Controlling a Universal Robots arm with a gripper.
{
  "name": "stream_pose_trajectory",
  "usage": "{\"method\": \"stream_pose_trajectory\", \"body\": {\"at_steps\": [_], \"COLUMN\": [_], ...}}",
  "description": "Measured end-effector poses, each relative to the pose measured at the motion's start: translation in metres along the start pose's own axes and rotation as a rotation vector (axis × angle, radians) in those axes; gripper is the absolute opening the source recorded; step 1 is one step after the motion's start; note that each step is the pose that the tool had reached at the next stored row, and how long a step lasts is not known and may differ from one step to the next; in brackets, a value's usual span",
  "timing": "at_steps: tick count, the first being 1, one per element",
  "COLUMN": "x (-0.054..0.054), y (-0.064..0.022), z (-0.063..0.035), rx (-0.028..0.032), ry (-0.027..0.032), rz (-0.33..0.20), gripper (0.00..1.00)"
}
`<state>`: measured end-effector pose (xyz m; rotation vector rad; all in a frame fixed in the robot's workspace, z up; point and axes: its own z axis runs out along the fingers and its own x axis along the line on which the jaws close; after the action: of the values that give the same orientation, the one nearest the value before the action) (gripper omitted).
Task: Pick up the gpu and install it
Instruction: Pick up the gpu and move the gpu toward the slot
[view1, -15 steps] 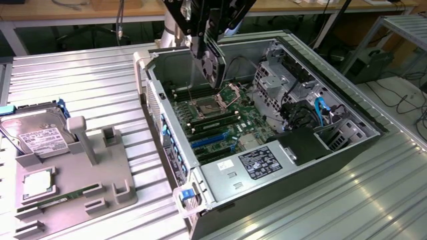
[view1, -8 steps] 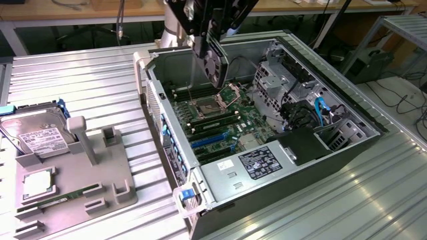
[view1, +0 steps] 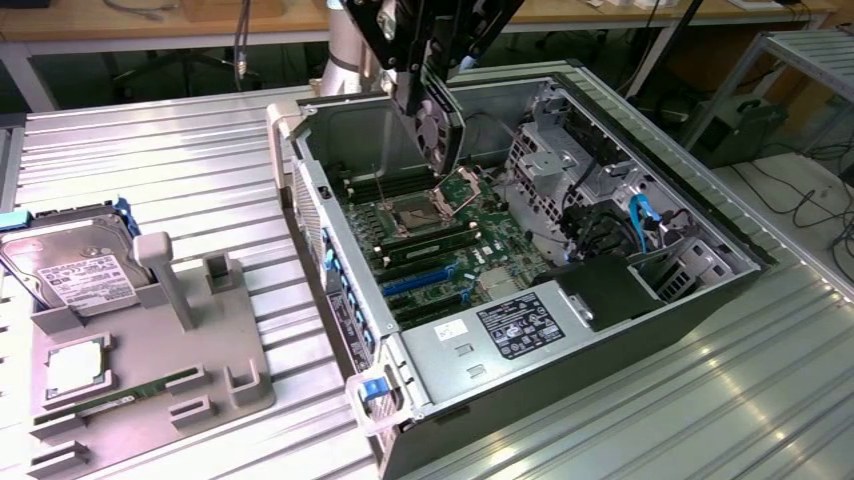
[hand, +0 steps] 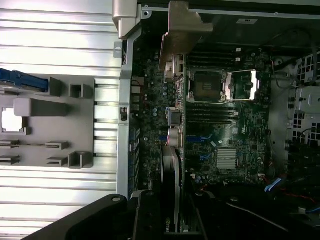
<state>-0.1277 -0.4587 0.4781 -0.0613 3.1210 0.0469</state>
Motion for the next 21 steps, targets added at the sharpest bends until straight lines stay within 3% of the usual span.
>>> {"method": "stream_pose_trajectory", "body": {"at_steps": [21], "x": [-0.017], "y": [-0.0007], "z": [0.0004], "rx": [0.0], "ry": [0.0], "rz": [0.0], "gripper": [0.27]}}
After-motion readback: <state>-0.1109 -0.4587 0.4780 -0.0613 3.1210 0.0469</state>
